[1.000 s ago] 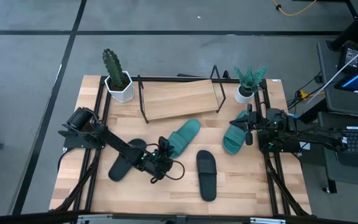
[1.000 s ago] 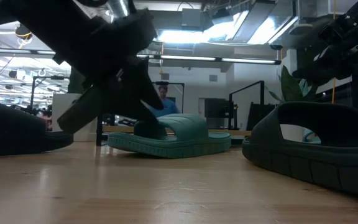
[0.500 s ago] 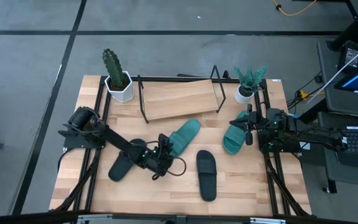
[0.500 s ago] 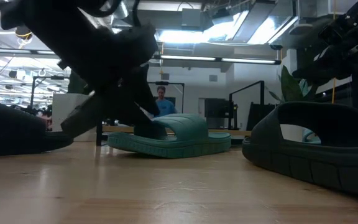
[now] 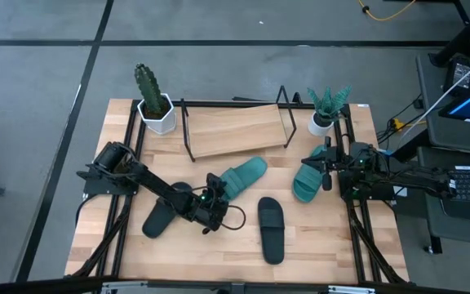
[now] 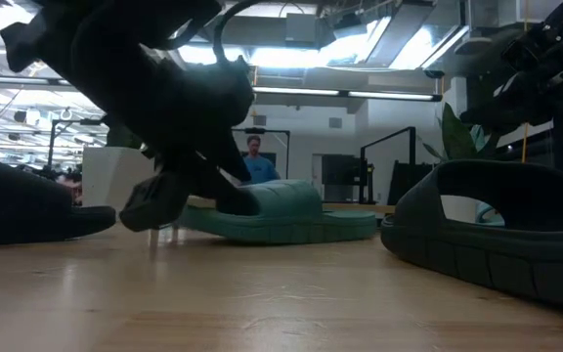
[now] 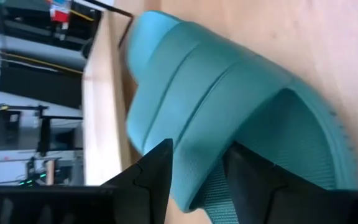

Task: Pick and place slides into the shelf
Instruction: Put the left green slide on the shelf

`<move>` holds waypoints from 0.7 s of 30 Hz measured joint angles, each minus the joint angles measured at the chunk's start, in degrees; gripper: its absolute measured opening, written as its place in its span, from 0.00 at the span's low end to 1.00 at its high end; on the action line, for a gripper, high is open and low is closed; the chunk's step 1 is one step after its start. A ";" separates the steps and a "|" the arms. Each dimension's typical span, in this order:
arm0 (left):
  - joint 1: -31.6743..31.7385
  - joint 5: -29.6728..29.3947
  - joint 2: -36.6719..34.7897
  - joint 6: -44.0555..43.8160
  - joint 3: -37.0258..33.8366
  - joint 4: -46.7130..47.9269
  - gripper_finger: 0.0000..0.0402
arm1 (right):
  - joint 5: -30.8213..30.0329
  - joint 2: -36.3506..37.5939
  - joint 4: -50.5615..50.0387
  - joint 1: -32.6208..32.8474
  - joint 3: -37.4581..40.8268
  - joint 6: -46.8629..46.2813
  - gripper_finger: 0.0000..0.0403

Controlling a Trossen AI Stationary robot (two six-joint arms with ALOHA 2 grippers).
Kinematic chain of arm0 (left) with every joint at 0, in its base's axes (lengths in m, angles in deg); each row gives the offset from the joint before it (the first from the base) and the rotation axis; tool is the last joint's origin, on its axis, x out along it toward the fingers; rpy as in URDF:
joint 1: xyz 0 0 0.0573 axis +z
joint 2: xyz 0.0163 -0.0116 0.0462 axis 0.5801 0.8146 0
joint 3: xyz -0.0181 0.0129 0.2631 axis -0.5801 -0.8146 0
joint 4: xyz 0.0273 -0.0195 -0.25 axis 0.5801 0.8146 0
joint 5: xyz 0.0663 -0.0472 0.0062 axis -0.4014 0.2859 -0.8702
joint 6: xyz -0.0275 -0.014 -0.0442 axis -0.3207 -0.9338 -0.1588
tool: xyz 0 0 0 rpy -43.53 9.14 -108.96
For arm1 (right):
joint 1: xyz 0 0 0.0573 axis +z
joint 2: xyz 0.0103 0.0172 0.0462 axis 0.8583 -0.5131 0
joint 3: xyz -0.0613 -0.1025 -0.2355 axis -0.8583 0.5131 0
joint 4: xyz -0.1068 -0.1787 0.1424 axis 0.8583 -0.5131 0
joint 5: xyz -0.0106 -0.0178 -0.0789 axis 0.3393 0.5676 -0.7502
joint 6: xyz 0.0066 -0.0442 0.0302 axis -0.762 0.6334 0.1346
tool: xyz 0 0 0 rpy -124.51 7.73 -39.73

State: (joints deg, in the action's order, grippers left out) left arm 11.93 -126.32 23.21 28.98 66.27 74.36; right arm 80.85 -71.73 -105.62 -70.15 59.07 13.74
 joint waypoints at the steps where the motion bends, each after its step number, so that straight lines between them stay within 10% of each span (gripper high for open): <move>1: 0.15 0.92 0.00 -0.02 0.00 0.00 0.33 | 0.00 0.00 0.00 -0.01 0.00 -0.01 0.01; 21: -1.17 -1.81 0.00 -4.55 3.22 -7.21 0.01 | 0.00 0.00 -0.07 0.01 0.00 0.12 0.01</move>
State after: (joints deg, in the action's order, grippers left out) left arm 10.75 -128.13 23.21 24.43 69.49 67.15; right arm 80.85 -71.73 -105.69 -70.13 59.07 13.85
